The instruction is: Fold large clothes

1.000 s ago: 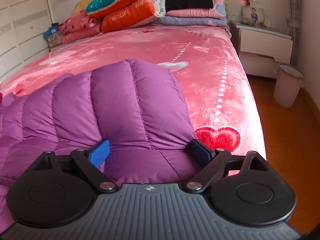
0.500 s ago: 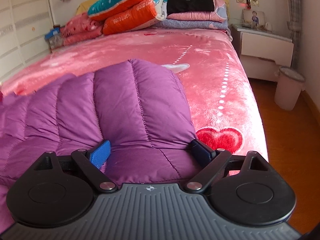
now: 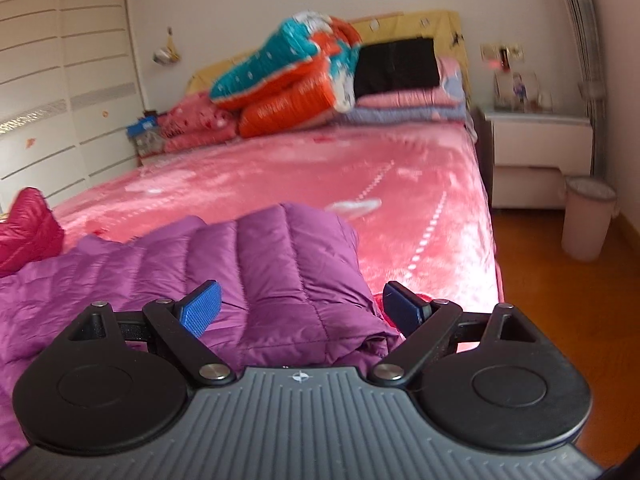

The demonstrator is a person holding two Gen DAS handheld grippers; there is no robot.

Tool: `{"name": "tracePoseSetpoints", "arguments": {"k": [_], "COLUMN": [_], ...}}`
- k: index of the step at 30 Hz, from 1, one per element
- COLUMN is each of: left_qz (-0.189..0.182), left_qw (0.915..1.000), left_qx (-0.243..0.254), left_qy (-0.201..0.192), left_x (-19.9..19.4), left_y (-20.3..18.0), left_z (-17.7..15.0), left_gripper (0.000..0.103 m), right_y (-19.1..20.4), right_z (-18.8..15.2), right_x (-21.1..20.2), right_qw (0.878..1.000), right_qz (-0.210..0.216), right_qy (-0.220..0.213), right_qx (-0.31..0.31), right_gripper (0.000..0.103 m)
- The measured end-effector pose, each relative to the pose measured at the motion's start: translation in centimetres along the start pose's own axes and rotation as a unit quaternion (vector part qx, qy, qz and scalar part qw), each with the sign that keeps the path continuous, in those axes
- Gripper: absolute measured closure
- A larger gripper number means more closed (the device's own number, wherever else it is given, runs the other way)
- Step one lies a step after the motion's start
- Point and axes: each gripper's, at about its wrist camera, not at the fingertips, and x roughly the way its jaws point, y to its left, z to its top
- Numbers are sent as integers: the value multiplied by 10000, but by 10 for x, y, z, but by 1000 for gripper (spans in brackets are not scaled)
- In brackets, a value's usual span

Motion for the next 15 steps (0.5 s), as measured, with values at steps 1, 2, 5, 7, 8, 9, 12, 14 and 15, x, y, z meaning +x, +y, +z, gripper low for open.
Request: {"name": "tracePoseSetpoints", "arguments": {"k": [1,2,5,7,8,9,12,14,15], "left_qz": [21,48,67,49,61,60,-65,-132,-188], "left_qw": [10000,9999,9993,9988,9987,9985,9985,9986,9985], "left_qx": [-30,-56,-191,-246,-248,-258,-235,-157,-142], "left_qy": [38,96,312,411,440,477,496,486,489], "left_x": [-5,-10,-22,-30,-34,-37,-51,-61,-66], "left_y": [5,10,22,30,32,35,37,37,37], "left_z": [-6,-12,-31,-41,-45,-49,-58,-62,-65], "left_gripper": [28,28,28,28,28,28,28,28,28], "right_y": [1,2,9,15,18,20,26,31,33], "right_z": [-2,-4,-13,-19,-22,-25,-33,-39,-41], "right_x": [-6,-11,-32,-42,-48,-54,-72,-88,-95], "right_qw": [10000,10000,9998,9996,9994,9991,9982,9976,9971], "right_qz": [15,47,135,187,236,289,412,502,564], "right_qy": [-13,9,141,229,271,316,441,459,482], "right_qx": [2,25,66,20,7,6,-55,-145,-163], "right_gripper": [0,0,0,0,0,0,0,0,0]}}
